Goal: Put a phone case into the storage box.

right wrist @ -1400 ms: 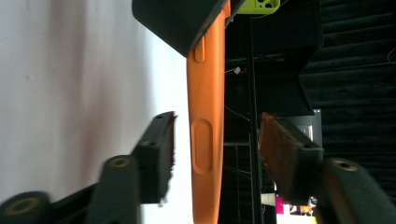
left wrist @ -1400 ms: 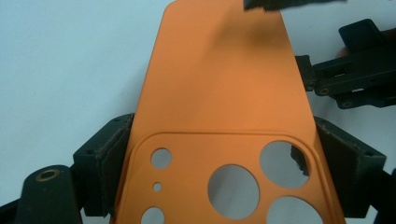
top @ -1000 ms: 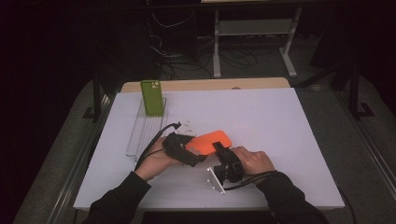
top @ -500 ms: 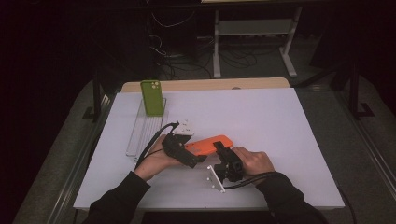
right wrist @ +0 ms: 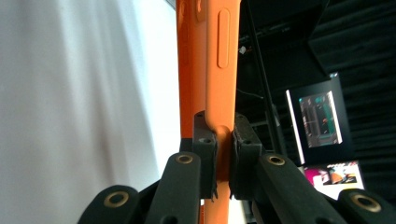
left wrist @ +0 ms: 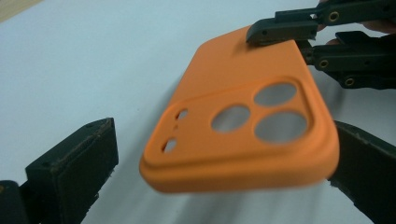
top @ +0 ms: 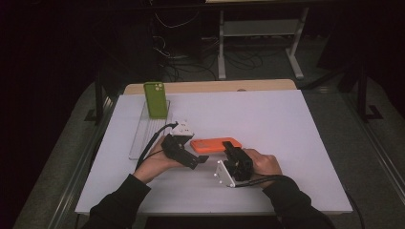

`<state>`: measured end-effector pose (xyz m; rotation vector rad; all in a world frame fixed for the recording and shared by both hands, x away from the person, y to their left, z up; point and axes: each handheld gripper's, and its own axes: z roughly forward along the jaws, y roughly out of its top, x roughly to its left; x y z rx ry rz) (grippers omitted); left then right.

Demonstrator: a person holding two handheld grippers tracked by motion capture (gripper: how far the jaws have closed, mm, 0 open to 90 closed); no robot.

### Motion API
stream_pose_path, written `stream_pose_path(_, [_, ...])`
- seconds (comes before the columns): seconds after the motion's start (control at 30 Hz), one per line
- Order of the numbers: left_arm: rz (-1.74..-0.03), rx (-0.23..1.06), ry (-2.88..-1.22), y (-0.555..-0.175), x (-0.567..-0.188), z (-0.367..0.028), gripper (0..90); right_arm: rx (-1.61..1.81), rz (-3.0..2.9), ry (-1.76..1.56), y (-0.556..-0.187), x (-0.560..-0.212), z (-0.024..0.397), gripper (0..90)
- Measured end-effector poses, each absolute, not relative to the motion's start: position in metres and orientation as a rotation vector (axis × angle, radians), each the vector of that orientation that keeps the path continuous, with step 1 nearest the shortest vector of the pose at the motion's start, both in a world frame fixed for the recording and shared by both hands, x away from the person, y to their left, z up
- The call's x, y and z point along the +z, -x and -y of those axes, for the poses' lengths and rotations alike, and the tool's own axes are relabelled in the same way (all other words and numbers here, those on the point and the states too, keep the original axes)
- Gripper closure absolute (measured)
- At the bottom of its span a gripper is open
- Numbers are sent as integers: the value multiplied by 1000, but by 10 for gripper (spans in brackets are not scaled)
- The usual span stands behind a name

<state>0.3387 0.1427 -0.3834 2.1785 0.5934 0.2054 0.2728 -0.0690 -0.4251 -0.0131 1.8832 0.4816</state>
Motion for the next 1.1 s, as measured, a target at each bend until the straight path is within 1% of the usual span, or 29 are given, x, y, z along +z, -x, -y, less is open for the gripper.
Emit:
stream_pose_path(0.2, [-577, 230, -2181, -341, -383, -144, 0, 545, -1903, -80, -277, -423, 75, 816])
stream_pose_path(0.27, [-611, 207, -2169, -339, -384, -144, 0, 565, -1915, -110, -279, -421, 77, 816])
stream_pose_path(0.43, [-606, 218, -2175, -340, -384, -145, 0, 615, -1934, -175, -283, -417, 82, 815])
stream_pose_path(0.47, [-632, 206, -2155, -339, -384, -144, 0, 623, -1939, -191, -284, -415, 83, 815])
stream_pose_path(0.57, [-627, 201, -2150, -341, -385, -145, 0, 698, -1965, -306, -284, -413, 84, 815])
stream_pose_path(0.67, [-602, 210, -2180, -343, -385, -146, 0, 757, -1982, -389, -287, -410, 87, 815])
stream_pose_path(0.73, [-636, 194, -2171, -342, -385, -145, 0, 778, -1988, -424, -289, -409, 90, 815])
stream_pose_path(0.87, [-612, 196, -2189, -343, -385, -146, 0, 803, -2010, -482, -294, -405, 96, 814])
stream_pose_path(1.1, [-617, 204, -2189, -340, -385, -145, 0, 987, -2051, -722, -301, -401, 103, 815])
